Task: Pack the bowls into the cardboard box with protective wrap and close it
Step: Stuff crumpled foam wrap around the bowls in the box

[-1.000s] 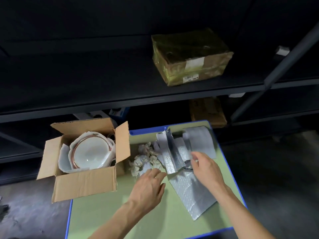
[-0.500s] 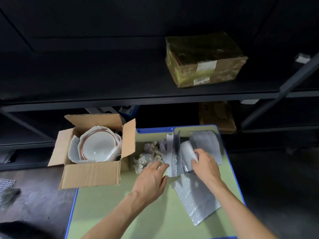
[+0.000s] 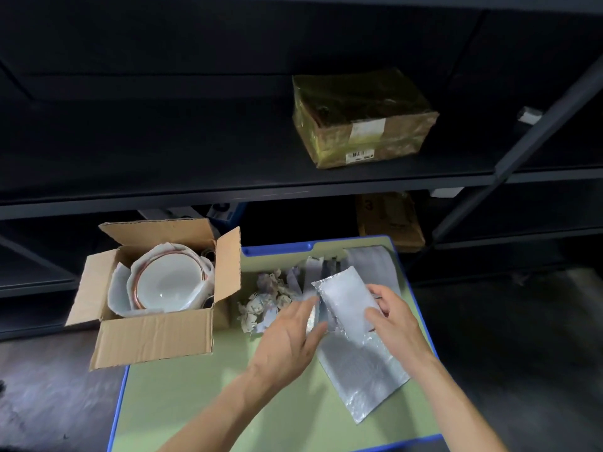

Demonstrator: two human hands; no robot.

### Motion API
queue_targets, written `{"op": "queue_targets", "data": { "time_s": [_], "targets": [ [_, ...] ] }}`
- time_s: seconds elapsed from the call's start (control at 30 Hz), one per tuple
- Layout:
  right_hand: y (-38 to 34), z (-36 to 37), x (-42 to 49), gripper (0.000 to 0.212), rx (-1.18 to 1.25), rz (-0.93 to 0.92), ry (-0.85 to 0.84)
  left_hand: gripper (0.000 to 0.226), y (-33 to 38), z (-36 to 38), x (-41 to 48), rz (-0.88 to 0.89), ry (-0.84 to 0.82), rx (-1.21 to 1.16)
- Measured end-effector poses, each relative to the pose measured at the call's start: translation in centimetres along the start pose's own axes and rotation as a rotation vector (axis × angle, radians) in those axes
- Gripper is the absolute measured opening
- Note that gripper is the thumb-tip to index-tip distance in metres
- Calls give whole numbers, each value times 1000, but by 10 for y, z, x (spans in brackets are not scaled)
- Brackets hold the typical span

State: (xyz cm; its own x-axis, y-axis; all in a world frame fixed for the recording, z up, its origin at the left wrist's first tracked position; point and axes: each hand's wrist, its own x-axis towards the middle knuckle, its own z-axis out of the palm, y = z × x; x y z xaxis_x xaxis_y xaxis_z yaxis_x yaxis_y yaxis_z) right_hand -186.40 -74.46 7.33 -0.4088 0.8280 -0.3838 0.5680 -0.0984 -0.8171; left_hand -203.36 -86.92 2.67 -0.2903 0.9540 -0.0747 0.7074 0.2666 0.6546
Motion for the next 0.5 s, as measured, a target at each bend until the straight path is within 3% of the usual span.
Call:
{"op": "queue_targets", "data": {
  "time_s": [0.13,0.27,0.4,0.5],
  "targets": [
    [-20,-3,-16,40,-8,-60,-203,66,23,-22,-2,-103,76,-334],
    [-28,6,-23,40,-22,-133,-310,47,30,-41,-7,-101,132,-492],
    [-40,24,-31,63,-159,-200,-229,40,29,-46,-17,-174,171,-530],
    [-45,31,-30,42,-220,-264,-186,46,27,-49,-26,-193,171,-560]
  ]
}}
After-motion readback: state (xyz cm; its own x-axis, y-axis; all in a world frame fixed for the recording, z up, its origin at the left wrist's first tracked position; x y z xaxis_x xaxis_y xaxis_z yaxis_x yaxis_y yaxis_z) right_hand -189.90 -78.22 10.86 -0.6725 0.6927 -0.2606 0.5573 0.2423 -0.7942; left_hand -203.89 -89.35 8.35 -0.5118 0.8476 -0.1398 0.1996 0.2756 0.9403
